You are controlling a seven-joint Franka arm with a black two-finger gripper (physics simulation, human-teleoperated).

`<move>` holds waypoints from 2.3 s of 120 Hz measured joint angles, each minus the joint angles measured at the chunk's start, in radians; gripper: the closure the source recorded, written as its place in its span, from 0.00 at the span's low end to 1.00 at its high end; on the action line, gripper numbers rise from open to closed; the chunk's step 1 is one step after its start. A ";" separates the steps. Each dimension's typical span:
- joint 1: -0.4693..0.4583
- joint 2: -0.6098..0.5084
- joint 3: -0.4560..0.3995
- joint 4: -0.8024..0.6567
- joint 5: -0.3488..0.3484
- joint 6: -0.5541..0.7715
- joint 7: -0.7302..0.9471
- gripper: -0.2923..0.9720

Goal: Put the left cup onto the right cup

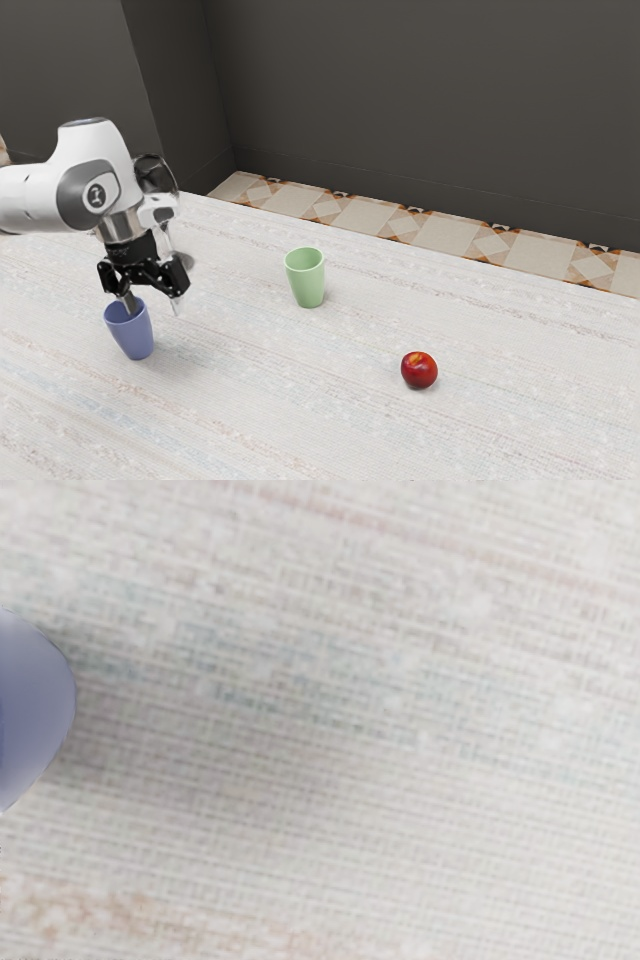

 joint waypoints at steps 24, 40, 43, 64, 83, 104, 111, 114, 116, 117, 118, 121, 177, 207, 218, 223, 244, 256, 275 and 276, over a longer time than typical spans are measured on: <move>0.048 0.005 0.001 -0.024 0.017 0.112 -0.014 0.23; 0.066 0.029 0.009 -0.019 0.033 0.121 -0.019 0.23; 0.072 0.045 0.010 -0.013 0.035 0.123 -0.020 0.23; 0.106 0.143 0.019 0.048 0.041 0.132 -0.020 0.23; 0.102 0.194 0.018 0.086 0.033 0.138 -0.019 0.23; 0.095 0.213 0.014 0.084 0.010 0.146 -0.021 0.23; 0.097 0.227 0.014 0.086 0.007 0.150 -0.022 0.23; 0.097 0.235 0.014 0.086 0.006 0.152 -0.022 0.23; 0.097 0.240 0.014 0.086 0.005 0.154 -0.022 0.23; 0.097 0.242 0.014 0.086 0.004 0.155 -0.022 0.23; 0.097 0.245 0.014 0.086 0.004 0.156 -0.022 0.23; 0.097 0.252 0.014 0.087 0.004 0.160 -0.022 0.23; 0.098 0.270 0.015 0.115 0.008 0.169 -0.029 0.79; 0.098 0.265 0.020 0.117 0.017 0.138 -0.038 0.84; 0.097 0.255 0.007 0.178 0.049 0.085 -0.054 0.84; 0.095 0.254 -0.016 0.217 0.062 0.055 -0.063 0.85; -0.033 0.319 -0.080 0.484 0.111 -0.057 -0.103 0.85; -0.054 0.441 -0.113 0.697 0.135 -0.118 -0.120 0.85; -0.061 0.638 -0.169 0.998 0.165 -0.199 -0.141 0.85; -0.061 0.646 -0.171 1.008 0.165 -0.202 -0.142 0.85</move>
